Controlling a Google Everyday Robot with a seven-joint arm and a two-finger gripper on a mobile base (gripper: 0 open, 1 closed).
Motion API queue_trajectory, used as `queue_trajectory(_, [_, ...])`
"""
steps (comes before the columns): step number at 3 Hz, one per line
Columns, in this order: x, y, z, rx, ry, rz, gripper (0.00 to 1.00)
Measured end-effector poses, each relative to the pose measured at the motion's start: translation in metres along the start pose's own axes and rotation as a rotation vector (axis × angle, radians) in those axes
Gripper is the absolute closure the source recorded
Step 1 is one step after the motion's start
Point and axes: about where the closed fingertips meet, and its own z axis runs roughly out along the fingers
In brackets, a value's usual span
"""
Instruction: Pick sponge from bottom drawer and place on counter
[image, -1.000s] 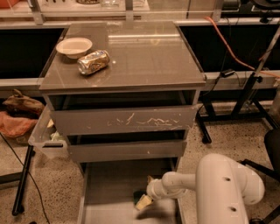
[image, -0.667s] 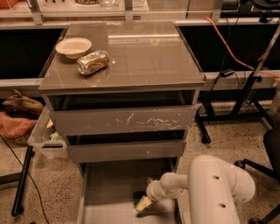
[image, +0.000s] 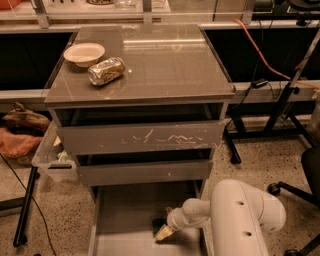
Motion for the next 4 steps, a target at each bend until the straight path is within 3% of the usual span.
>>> queue_trajectory(2, [0.000,0.000,0.000,0.000,0.000,0.000,0.63])
queue_trajectory(3, [-0.010,0.004,-0.028,0.019,-0.044,0.003,0.86])
queue_trajectory(4, [-0.056,-0.001,-0.098,0.121,-0.133,-0.038,1.00])
